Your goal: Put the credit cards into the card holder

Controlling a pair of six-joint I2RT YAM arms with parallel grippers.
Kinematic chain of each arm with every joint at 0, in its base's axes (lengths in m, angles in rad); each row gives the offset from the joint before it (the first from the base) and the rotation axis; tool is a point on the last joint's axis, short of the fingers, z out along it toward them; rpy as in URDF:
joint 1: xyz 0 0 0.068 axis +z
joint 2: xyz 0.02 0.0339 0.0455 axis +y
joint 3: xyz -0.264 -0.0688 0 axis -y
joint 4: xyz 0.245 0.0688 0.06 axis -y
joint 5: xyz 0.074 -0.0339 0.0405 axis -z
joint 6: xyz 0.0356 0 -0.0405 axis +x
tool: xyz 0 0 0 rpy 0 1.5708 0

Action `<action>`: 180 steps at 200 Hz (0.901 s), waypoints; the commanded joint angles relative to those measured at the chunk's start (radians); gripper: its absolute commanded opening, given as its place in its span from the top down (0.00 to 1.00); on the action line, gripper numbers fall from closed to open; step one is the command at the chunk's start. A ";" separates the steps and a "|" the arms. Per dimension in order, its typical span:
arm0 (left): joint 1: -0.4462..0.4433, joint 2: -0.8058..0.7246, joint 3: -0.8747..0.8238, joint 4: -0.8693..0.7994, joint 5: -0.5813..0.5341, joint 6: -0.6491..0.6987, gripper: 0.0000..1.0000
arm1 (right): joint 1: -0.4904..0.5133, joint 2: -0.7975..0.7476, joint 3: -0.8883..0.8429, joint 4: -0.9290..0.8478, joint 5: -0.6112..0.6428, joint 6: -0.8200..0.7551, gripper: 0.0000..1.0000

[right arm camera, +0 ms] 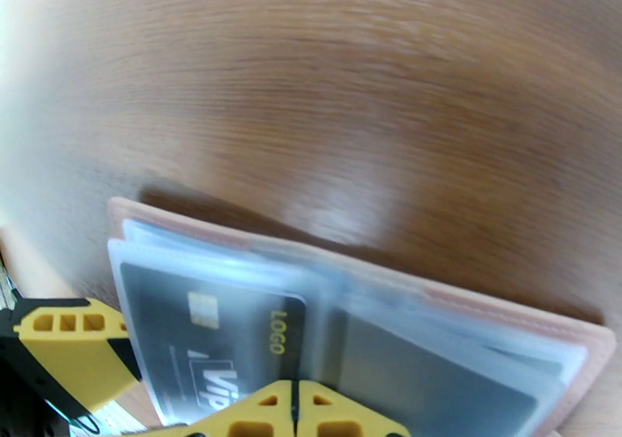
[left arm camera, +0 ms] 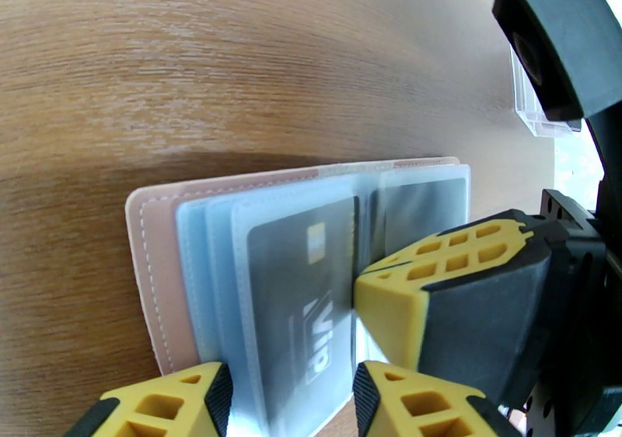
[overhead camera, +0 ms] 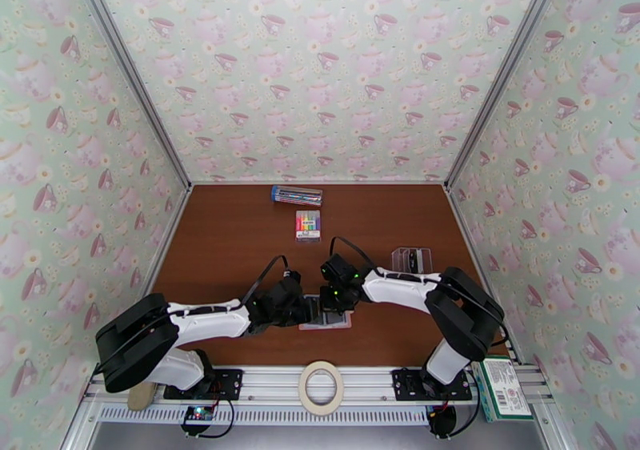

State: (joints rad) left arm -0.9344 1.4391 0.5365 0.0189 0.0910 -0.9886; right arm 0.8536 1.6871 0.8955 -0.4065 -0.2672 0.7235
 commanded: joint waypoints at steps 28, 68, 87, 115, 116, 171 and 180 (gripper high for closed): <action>0.000 0.024 0.002 -0.040 -0.011 0.002 0.51 | 0.027 0.013 0.027 0.023 -0.017 0.017 0.96; 0.000 0.029 0.004 -0.040 -0.010 0.002 0.51 | 0.026 -0.025 0.030 -0.015 0.014 0.001 0.93; 0.001 0.026 0.002 -0.040 -0.011 0.002 0.50 | 0.026 -0.042 0.041 -0.052 0.050 -0.012 0.89; -0.001 0.027 0.003 -0.042 -0.011 0.002 0.50 | 0.027 -0.055 0.066 -0.116 0.101 -0.030 0.84; 0.000 0.027 0.003 -0.042 -0.011 0.002 0.50 | 0.027 -0.056 0.065 -0.117 0.101 -0.030 0.84; 0.000 0.027 0.001 -0.042 -0.011 0.002 0.51 | 0.027 -0.057 0.058 -0.082 0.055 -0.018 0.92; 0.000 0.026 0.003 -0.042 -0.011 0.002 0.51 | 0.028 -0.051 0.051 -0.065 0.042 -0.013 0.95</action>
State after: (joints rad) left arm -0.9344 1.4391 0.5365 0.0189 0.0910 -0.9886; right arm 0.8715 1.6455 0.9455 -0.5003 -0.1951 0.7029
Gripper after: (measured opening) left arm 0.495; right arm 0.085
